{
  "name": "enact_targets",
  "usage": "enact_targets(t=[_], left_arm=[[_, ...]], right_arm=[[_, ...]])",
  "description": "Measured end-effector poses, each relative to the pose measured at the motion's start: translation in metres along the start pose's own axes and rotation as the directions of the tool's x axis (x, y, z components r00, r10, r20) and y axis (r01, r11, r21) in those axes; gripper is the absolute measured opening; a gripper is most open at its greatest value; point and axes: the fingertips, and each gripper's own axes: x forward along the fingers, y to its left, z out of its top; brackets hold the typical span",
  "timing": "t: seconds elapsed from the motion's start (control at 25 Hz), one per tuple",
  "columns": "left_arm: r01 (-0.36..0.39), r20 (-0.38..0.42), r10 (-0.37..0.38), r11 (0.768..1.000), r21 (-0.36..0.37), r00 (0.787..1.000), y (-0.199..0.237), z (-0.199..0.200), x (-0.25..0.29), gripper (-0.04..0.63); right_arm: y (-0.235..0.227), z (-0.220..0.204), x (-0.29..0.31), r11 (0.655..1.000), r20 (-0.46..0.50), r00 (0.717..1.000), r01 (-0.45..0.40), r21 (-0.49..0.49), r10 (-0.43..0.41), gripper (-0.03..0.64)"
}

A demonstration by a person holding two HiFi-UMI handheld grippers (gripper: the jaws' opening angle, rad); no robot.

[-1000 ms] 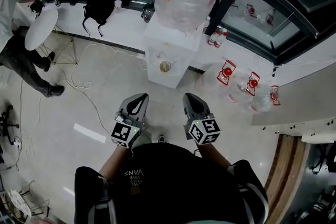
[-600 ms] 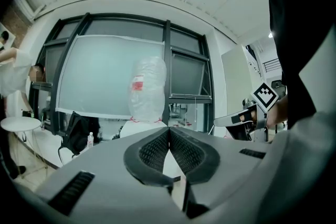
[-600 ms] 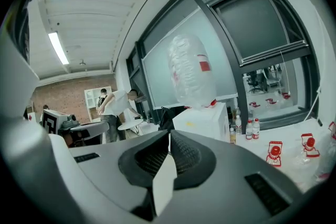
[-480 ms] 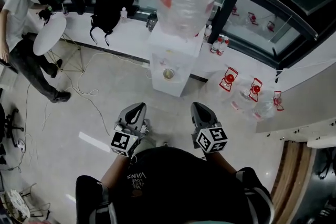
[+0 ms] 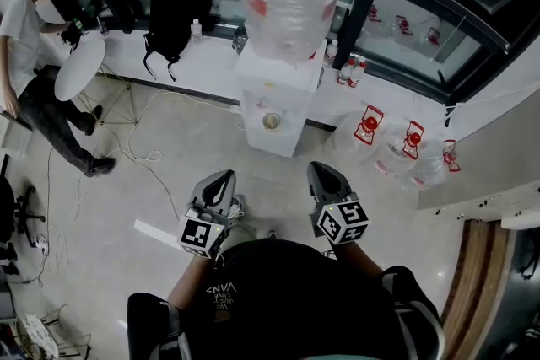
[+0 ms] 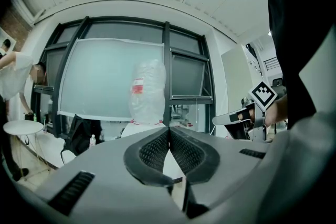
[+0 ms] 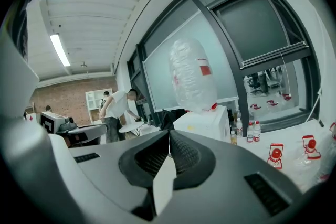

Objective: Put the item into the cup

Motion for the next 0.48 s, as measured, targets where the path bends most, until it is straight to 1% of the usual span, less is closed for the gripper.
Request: enact_targets(t=[0.48], left_arm=[[-0.003,0.001,0.003,1.000,-0.001,1.000,0.003,-0.003,0.014,0.020]], right_arm=[[-0.005,-0.001,0.012,1.000,0.002,1.000,-0.005,0.024,0.005,0.044]])
